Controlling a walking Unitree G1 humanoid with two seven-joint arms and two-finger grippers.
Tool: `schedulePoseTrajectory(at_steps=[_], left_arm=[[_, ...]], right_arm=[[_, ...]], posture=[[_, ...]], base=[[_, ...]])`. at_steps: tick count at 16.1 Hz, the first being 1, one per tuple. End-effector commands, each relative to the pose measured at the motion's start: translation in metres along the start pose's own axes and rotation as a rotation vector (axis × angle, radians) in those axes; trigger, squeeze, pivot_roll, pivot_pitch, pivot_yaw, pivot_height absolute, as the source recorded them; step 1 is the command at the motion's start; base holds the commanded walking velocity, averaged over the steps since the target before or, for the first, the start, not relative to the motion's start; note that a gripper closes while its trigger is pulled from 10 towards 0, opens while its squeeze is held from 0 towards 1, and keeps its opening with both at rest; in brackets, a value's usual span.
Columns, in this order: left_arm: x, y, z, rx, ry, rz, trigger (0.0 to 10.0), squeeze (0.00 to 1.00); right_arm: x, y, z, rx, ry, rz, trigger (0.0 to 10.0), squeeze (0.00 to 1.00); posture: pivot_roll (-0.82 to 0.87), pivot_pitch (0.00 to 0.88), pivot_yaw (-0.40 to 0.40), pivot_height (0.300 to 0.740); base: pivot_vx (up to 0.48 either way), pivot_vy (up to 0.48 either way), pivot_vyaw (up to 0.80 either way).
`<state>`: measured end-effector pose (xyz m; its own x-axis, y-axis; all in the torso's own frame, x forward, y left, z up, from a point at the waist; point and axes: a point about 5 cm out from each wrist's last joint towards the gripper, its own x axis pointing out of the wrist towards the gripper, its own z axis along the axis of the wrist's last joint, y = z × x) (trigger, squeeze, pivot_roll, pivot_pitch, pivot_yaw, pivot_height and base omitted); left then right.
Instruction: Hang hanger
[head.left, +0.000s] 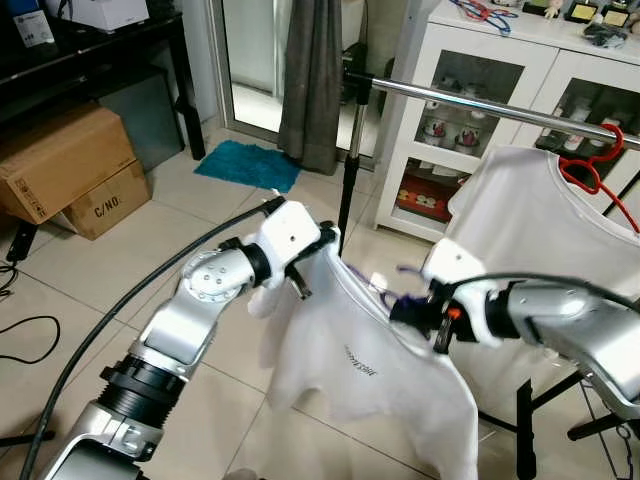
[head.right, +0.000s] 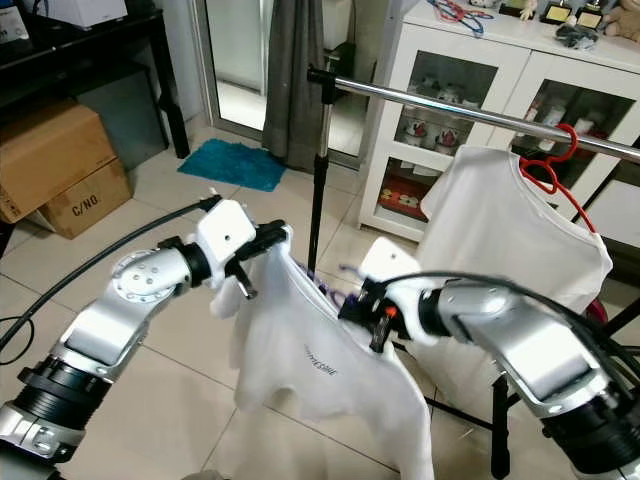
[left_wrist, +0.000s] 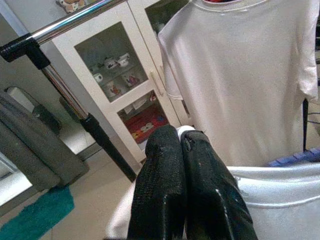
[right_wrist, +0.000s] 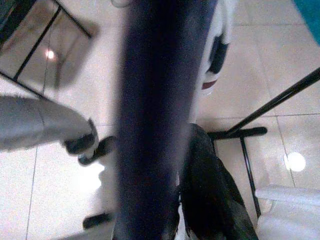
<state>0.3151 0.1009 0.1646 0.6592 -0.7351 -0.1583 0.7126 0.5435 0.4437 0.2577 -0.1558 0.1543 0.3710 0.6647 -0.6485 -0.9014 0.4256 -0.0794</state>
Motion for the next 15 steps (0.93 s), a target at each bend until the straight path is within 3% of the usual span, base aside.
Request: schedulePoseTrajectory(at_steps=[1,4,8,12,14,15], left_arm=[[-0.002,0.012,0.011,0.047,-0.048,0.048,0.0,0.0],[-0.02,0.046,0.014,0.089,-0.027,0.169,0.0,0.0],[-0.046,0.071,-0.002,0.124,0.068,0.255,0.0,0.0],[-0.081,0.108,-0.032,0.094,0.201,0.486,0.0,0.0],[-0.086,0.114,-0.042,0.043,0.226,0.539,0.0,0.0],[-0.083,0.108,-0.046,0.026,0.227,0.512,0.0,0.0]], right_arm=[[0.003,0.003,-0.012,-0.004,0.07,0.042,0.0,0.0],[0.0,0.006,-0.031,0.018,0.138,0.061,0.0,0.0],[-0.012,0.003,-0.042,0.051,0.149,0.047,0.0,0.0],[-0.032,0.018,-0.02,0.063,-0.094,0.189,0.0,0.0],[-0.038,0.025,-0.011,0.054,-0.198,0.249,0.0,0.0],[-0.038,0.022,-0.005,0.058,-0.251,0.222,0.0,0.0]], posture=[[-0.03,0.0,-0.048,0.74],[-0.03,0.0,-0.048,0.74],[-0.02,0.0,-0.055,0.74],[-0.02,0.0,-0.055,0.74],[-0.02,0.0,-0.051,0.74],[-0.02,0.0,-0.051,0.74]], base=[[0.0,0.0,0.0],[0.0,0.0,0.0],[0.0,0.0,0.0],[0.0,0.0,0.0],[0.0,0.0,0.0],[0.0,0.0,0.0]])
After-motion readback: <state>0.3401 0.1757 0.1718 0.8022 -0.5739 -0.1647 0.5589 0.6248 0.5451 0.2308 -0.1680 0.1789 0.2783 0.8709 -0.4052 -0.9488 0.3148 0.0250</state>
